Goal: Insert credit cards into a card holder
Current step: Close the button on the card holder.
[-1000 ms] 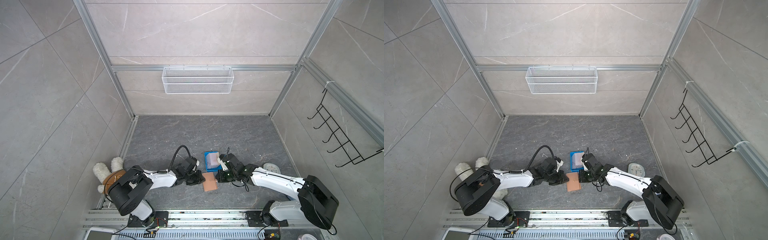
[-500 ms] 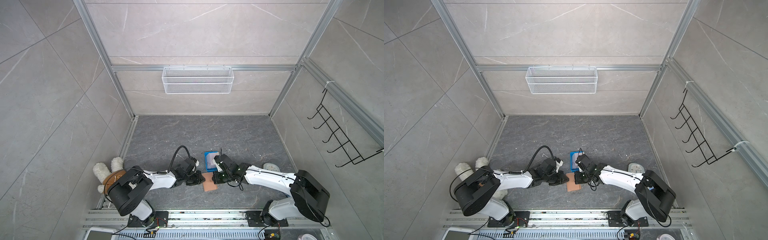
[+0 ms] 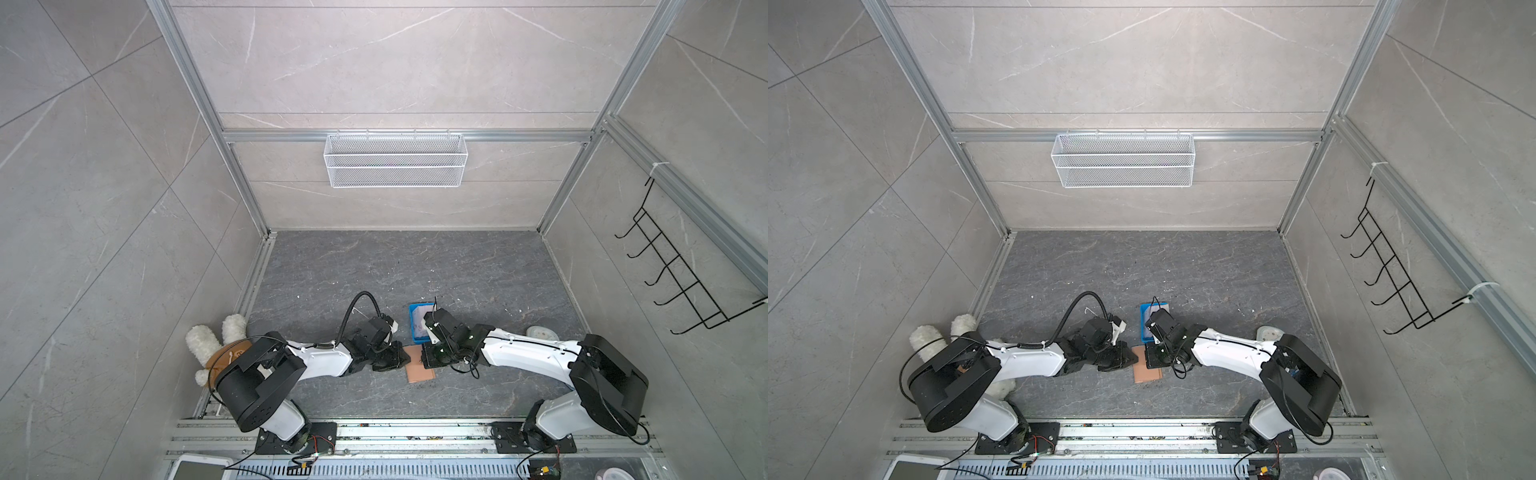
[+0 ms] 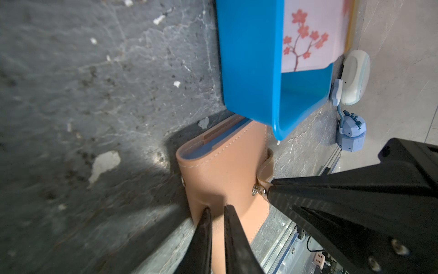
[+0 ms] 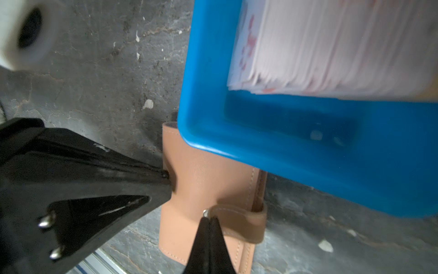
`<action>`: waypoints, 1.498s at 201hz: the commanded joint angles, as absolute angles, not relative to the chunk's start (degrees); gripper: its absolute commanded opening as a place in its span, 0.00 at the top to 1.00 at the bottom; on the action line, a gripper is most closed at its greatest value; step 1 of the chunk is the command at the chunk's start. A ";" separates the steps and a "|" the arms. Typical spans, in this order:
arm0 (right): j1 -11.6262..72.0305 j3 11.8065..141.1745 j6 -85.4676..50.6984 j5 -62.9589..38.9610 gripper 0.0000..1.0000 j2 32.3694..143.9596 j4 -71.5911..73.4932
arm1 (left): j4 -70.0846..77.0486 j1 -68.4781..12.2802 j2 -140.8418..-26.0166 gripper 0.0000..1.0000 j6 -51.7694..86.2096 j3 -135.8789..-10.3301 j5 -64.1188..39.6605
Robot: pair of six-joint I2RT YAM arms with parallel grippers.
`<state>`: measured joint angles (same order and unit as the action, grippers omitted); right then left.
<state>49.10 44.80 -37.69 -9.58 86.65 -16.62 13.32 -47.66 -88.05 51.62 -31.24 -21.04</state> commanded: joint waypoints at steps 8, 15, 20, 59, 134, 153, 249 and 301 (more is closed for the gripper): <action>49.96 46.66 -37.97 -7.99 1.00 88.04 -18.80 | 11.69 -48.17 -88.42 0.84 51.86 -30.58 -19.82; 50.12 46.78 -37.97 -7.90 1.00 88.26 -18.81 | 11.70 -48.18 -88.48 0.84 51.86 -30.59 -19.86; 50.18 46.98 -37.97 -7.99 1.00 88.37 -18.89 | 11.69 -48.18 -88.55 0.85 51.83 -30.59 -19.90; 51.12 47.94 -37.81 -7.27 1.00 89.45 -20.05 | 11.95 -48.17 -88.59 0.84 51.92 -30.52 -19.92; 53.15 50.36 -37.79 -4.66 1.00 91.64 -24.86 | 12.91 -48.65 -89.12 0.85 52.38 -30.21 -19.85; 53.57 50.64 -37.88 -4.48 1.00 92.13 -25.35 | 13.01 -48.70 -89.12 0.85 52.47 -30.15 -19.79; 54.84 51.83 -38.32 -3.78 1.00 94.66 -27.40 | 13.19 -49.07 -89.03 0.85 52.71 -29.97 -19.49; 55.01 51.49 -38.85 -3.60 1.00 95.52 -27.58 | 13.23 -49.14 -89.03 0.85 52.72 -29.98 -19.50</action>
<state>53.78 52.42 -37.76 -2.28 92.49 -24.93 14.24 -48.29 -88.09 52.10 -30.83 -20.51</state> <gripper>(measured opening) 0.045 0.155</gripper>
